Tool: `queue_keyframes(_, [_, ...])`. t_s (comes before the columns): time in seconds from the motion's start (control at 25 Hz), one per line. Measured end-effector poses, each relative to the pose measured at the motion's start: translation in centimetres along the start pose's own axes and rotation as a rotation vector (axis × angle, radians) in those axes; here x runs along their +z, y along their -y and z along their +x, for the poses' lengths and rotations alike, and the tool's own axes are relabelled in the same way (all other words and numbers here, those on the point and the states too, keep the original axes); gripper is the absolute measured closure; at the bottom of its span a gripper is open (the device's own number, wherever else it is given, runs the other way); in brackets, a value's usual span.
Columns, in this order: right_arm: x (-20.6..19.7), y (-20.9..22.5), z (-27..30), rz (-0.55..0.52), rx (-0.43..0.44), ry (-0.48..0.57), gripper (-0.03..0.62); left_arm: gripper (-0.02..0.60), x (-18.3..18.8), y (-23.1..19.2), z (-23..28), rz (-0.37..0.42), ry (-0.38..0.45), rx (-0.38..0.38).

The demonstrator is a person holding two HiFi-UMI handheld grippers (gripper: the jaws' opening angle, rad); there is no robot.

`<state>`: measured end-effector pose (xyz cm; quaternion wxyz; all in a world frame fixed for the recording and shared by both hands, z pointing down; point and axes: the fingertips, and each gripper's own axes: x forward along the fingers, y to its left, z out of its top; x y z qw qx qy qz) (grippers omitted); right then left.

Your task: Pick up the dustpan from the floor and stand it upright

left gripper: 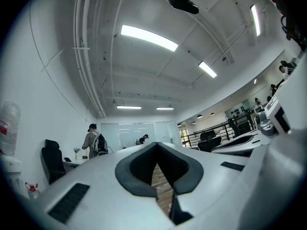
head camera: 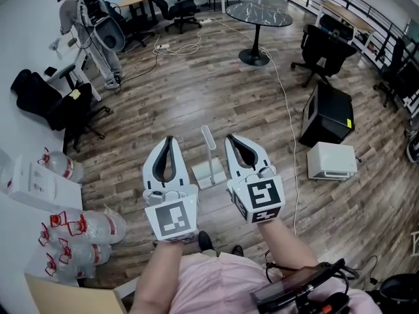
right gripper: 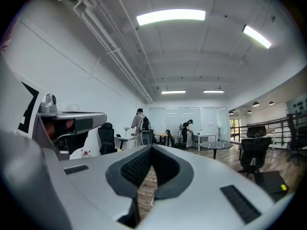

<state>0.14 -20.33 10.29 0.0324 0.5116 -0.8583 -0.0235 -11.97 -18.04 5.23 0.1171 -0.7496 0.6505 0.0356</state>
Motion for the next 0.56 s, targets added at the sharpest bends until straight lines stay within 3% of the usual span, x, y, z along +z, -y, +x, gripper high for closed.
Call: queue_keyframes(0.56, [-0.61, 0.68, 0.49, 0.003, -0.008, -0.008, 0.594, 0.572, -0.59, 0.51, 0.93, -0.001, -0.006, -0.008])
